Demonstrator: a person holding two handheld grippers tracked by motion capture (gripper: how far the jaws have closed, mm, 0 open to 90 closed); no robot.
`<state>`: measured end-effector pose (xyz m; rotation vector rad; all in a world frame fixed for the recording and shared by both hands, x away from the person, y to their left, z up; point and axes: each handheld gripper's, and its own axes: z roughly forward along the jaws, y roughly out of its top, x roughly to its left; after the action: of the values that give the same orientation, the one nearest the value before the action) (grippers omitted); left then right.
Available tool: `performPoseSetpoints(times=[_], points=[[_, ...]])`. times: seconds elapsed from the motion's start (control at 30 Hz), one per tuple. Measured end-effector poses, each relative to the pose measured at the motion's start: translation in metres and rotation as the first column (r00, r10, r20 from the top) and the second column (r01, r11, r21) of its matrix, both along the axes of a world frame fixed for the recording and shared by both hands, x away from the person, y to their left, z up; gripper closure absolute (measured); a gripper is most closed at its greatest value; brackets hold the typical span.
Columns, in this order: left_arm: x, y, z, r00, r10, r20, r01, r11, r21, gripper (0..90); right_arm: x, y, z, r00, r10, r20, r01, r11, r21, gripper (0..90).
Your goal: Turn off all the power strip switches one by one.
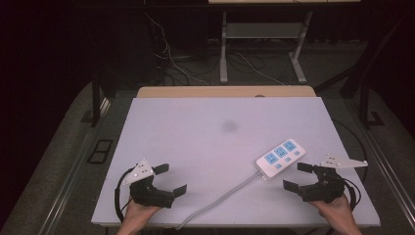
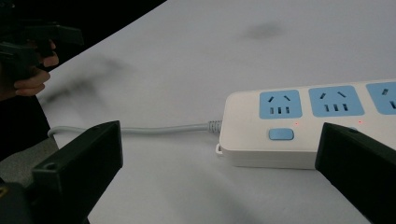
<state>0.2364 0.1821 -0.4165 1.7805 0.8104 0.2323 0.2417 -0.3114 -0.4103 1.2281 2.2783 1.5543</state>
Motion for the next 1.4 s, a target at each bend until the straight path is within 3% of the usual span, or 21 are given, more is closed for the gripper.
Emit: performPoseSetpoints(times=[0.6,1.1,1.4], points=[[0.001,0.000,-0.001,1.0000,-0.006,-0.007,0.006,1.0000,0.006,0.0,0.001,0.001,0.002,0.9996,0.015,-0.026,-0.015,1.000,-0.007,0.6],[0.001,0.003,-0.002,0.9998,0.009,-0.016,-0.009,1.0000,0.000,0.0,0.006,0.010,0.005,0.9963,0.043,-0.075,-0.047,0.997,-0.061,0.6],[0.001,0.002,-0.002,0.9997,0.009,-0.022,-0.009,0.9999,0.005,0.0,0.014,0.015,0.014,0.9925,0.078,-0.094,-0.089,0.990,-0.111,0.6]])
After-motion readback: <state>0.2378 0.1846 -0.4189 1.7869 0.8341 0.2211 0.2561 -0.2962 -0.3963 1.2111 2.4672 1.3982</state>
